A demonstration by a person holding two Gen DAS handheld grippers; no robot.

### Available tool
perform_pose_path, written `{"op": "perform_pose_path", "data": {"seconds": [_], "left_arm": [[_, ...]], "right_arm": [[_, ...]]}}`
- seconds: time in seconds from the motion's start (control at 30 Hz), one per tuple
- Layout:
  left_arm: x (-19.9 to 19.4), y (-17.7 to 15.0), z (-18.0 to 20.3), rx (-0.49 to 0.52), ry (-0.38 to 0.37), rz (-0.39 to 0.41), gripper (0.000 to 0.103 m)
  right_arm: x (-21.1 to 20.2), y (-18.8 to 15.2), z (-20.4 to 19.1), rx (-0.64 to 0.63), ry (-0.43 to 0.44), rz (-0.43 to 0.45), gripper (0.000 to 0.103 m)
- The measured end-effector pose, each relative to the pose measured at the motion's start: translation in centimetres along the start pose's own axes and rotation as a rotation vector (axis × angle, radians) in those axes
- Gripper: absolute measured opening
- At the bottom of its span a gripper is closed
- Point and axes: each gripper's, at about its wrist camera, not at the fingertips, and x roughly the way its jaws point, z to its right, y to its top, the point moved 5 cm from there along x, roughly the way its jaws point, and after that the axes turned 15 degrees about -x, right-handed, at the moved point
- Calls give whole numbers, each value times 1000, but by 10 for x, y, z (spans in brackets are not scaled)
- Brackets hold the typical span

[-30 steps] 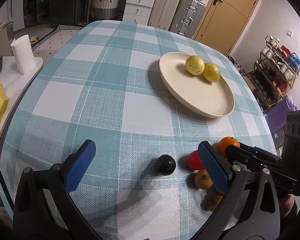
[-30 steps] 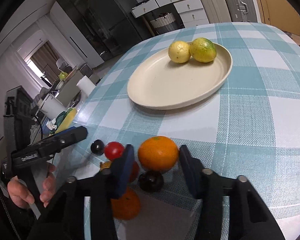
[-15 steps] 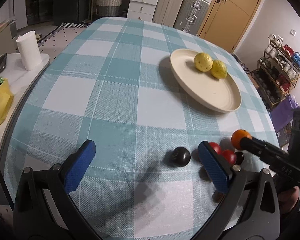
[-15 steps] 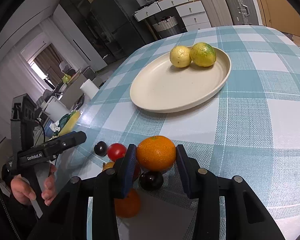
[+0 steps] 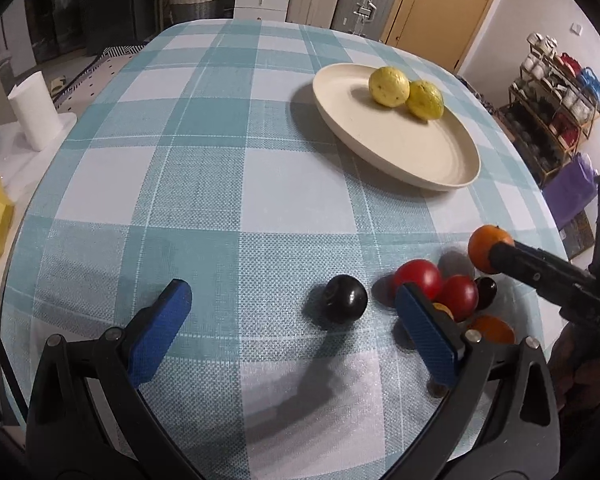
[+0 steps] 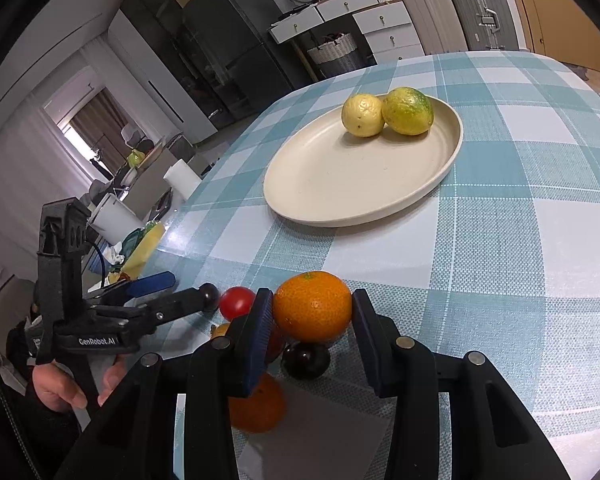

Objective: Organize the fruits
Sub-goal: 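Grasp the orange mandarin with the right tool while the left tool grasps the dark plum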

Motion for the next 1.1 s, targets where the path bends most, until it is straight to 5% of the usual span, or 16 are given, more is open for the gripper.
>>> {"op": "perform_pose_path", "data": {"seconds": [0.33,0.63,0.77,1.1], "left_arm": [[7,0,5,37,23,7,94],[5,-6,15,93,-21,-8,54],[4,-10,24,141,-90,-40,22],[-5,12,22,120,-143,-32,21]], "right_arm": [[-1,-2,7,13,-18,-6,41],[-4,-1,4,-3,-9,10,41],[-6,2,0,-15,2,20,41],[-11,15,0,-22,4,46,41]]}}
